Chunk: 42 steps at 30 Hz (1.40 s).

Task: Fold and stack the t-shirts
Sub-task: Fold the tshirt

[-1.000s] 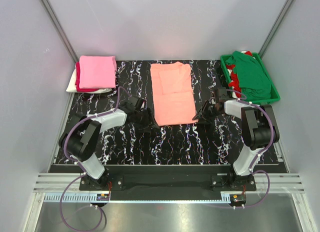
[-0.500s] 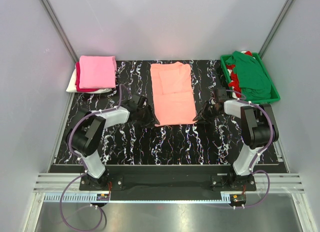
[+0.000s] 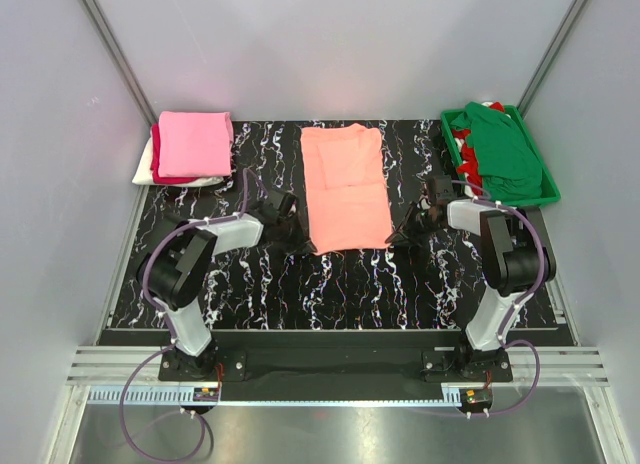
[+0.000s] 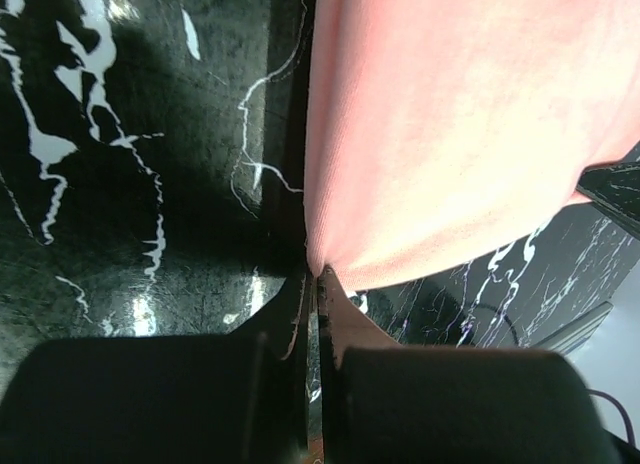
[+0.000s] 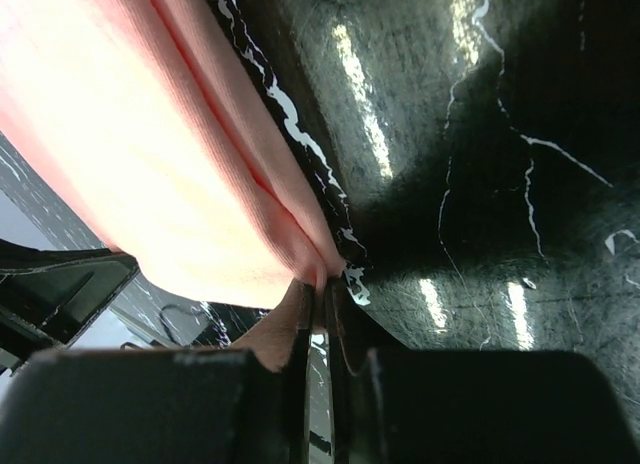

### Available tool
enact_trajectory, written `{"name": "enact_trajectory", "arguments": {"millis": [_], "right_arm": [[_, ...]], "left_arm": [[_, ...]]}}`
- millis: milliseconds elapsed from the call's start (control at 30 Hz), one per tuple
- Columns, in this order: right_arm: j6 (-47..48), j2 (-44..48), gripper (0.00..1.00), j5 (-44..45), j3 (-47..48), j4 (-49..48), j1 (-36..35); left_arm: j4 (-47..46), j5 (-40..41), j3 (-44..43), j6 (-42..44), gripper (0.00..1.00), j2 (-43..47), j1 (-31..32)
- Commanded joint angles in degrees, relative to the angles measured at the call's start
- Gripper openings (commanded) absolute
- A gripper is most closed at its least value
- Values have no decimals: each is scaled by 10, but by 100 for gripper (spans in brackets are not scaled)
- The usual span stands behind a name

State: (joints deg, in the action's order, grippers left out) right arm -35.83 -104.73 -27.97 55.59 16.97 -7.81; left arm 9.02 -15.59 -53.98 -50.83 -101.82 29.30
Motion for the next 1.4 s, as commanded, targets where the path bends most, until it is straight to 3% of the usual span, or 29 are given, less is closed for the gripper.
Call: {"name": "enact_trajectory", "arguments": {"millis": [0,233,400,567,733,1033,1367], "right_arm": [[16,24,0,29,-24,29,0],[9,135,0,1,-86,115,-1],[-14,288,0,-16,-136,172,-1],[-24,441,0,-12,-129,285,-1],[-39,520,0,-21,-85,362,-2],[-30,473,0,12,30,381,-1],[-21,358,0,27,95,330,-1]], "left_arm": [[9,24,-2,6,0,41,17],[48,47,74,-29,0,178,88],[120,88,103,-57,0,301,146],[186,113,122,-102,0,403,198],[287,136,94,-115,0,485,226],[389,196,-39,-73,0,475,213],[333,87,-68,-1,0,389,89]]}}
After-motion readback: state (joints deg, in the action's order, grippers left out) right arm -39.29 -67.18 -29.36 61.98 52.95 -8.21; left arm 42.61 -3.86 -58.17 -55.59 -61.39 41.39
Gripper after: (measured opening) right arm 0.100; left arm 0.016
